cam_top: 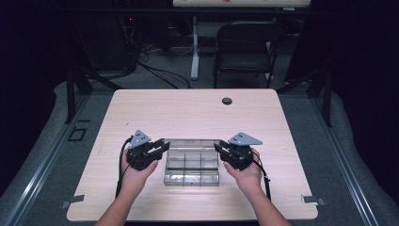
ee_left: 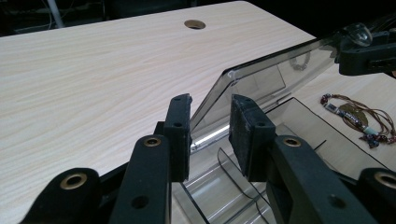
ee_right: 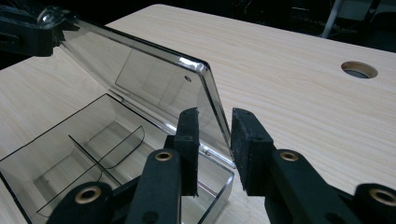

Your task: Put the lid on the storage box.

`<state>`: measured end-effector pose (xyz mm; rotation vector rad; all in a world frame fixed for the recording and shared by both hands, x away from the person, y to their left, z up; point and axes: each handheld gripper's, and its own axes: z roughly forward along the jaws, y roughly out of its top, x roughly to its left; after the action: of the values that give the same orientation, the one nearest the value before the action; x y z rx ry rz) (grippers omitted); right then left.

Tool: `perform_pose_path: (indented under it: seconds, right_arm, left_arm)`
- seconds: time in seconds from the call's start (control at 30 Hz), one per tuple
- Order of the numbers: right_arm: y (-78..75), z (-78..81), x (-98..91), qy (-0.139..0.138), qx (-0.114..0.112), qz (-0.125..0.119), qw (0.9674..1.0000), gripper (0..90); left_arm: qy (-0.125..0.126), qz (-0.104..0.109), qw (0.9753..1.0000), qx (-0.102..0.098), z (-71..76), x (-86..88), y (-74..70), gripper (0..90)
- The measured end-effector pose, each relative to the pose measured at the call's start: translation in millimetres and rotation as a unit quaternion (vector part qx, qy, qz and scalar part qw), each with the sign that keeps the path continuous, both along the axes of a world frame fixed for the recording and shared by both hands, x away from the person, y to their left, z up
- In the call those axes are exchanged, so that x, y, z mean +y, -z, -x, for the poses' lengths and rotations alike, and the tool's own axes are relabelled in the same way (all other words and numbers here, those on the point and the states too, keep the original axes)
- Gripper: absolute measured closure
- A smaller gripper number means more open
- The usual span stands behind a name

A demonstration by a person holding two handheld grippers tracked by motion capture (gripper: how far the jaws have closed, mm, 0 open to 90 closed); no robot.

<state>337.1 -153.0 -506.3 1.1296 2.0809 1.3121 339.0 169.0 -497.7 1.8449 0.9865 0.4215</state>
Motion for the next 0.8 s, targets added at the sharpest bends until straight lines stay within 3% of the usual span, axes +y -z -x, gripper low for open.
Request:
perform_pose_path:
  seconds: [0.17,0.3,0.5,0.8]
  right_arm:
    - [2.8,-3.6,0.8,0.008,0.001,-0.003,1.0,72.7]
    - [5.3,-6.4,1.8,0.01,0.005,0.001,0.9999,72.6]
    - [8.5,-8.6,3.1,0.013,0.006,0.002,0.9999,72.2]
    - [14.7,-12.7,5.3,0.024,0.005,0.001,0.9997,71.8]
  left_arm:
    - [-0.001,0.004,1.0,-0.004,-5.7,-0.4,3.6,68.1]
    - [-0.003,0.013,0.9999,0.006,-11.2,-0.1,7.5,67.8]
    - [-0.003,0.003,1.0,0.007,-13.8,-1.6,13.2,67.6]
    - [-0.012,0.005,0.9998,0.015,-21.1,-4.9,24.2,66.9]
